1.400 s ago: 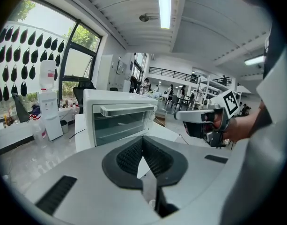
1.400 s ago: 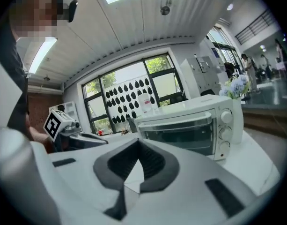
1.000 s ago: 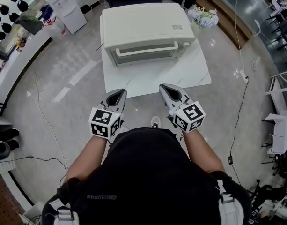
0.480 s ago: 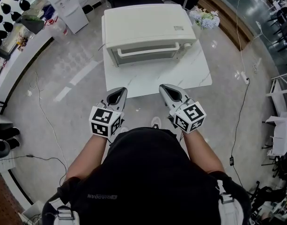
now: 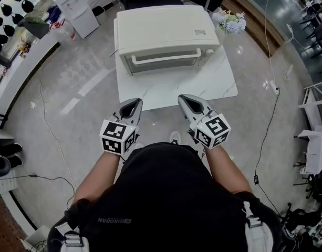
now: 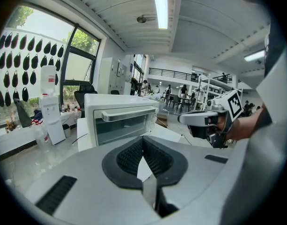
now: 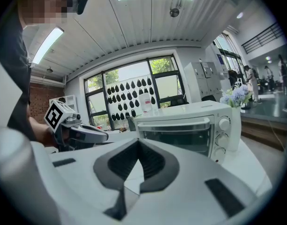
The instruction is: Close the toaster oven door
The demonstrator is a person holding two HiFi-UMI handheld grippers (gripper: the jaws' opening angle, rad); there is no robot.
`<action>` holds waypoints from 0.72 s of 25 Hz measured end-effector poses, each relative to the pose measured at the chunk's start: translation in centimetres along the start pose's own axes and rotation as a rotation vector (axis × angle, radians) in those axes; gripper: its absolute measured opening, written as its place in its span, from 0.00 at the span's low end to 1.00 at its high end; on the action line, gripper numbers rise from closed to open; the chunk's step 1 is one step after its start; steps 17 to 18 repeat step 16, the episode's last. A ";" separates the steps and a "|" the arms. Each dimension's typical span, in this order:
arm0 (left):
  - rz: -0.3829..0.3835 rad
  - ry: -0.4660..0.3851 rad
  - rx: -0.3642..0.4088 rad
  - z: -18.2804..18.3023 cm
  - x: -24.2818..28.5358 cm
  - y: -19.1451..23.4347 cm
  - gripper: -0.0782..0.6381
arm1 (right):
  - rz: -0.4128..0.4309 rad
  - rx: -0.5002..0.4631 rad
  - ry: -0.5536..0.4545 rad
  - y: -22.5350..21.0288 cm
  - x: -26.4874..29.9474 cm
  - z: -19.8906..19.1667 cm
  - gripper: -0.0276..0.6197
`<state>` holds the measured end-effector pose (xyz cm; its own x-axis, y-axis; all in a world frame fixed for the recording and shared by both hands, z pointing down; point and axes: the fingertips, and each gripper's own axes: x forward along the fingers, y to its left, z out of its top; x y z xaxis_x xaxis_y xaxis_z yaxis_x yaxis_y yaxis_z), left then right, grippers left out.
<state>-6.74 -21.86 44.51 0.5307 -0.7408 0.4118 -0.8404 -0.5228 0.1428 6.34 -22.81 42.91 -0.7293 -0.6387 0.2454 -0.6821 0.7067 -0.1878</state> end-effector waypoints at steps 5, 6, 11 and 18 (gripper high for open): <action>-0.004 -0.005 0.003 0.4 0.1 0.0 0.11 | 0.001 0.005 0.002 -0.1 0.1 0.2 0.05; -0.005 -0.005 0.004 0.4 0.1 0.0 0.11 | 0.001 0.006 0.002 -0.1 0.1 0.2 0.05; -0.007 -0.006 0.006 0.7 0.1 0.0 0.11 | 0.005 0.002 0.004 0.0 0.2 0.5 0.05; -0.005 -0.007 0.004 0.6 0.1 0.0 0.11 | -0.003 0.001 0.002 -0.2 0.1 0.6 0.05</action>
